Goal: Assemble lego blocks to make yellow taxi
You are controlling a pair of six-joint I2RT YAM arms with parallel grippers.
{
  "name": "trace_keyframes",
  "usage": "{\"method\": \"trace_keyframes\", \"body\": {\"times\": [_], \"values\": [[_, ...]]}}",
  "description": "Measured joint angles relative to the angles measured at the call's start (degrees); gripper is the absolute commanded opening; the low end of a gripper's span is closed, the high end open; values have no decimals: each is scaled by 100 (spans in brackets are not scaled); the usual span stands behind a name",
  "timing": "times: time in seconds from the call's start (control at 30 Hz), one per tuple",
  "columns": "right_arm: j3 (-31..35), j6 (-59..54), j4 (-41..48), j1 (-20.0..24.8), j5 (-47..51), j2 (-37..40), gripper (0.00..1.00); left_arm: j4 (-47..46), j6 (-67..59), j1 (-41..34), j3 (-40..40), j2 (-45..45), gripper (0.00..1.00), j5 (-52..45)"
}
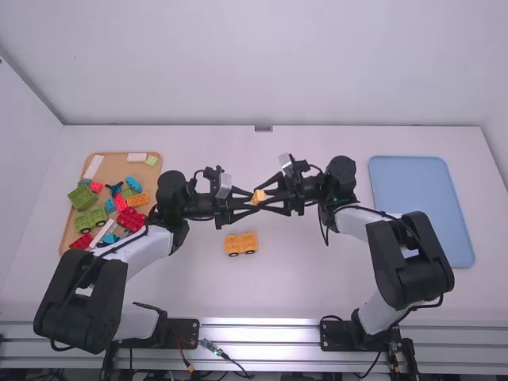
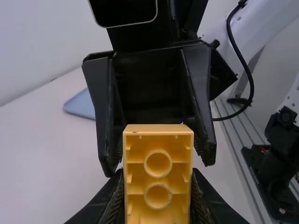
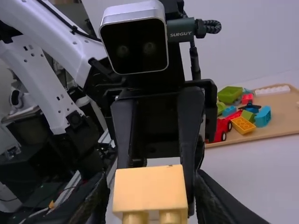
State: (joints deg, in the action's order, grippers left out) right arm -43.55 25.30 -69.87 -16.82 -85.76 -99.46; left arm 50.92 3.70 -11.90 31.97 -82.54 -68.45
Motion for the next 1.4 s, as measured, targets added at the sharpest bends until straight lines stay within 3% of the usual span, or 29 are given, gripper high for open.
{"method": "trace_keyframes", "body": {"times": [0.4,0.47,0.57,0.67,0.7,0.77,0.9,1.4], "values": [[-15,-127,-39,17,22,0,22,-9,170,0,-2,-13,4,7],[-15,-138,-39,17,22,-2,20,-7,177,0,0,-13,10,7],[-15,-144,-39,17,20,0,18,-7,175,0,-2,-13,30,4],[-17,-105,-11,17,15,-2,16,70,140,0,-2,-15,61,48],[-17,-79,-4,15,-17,-2,16,85,120,0,0,-15,99,125],[-15,-35,-39,15,-48,-2,16,70,129,0,-2,-17,99,229],[-15,-4,-229,33,-52,-2,1,2,101,2,0,-17,99,317],[-20,-55,-92,883,455,-2,0,-839,52,254,-2,-17,99,396]]}}
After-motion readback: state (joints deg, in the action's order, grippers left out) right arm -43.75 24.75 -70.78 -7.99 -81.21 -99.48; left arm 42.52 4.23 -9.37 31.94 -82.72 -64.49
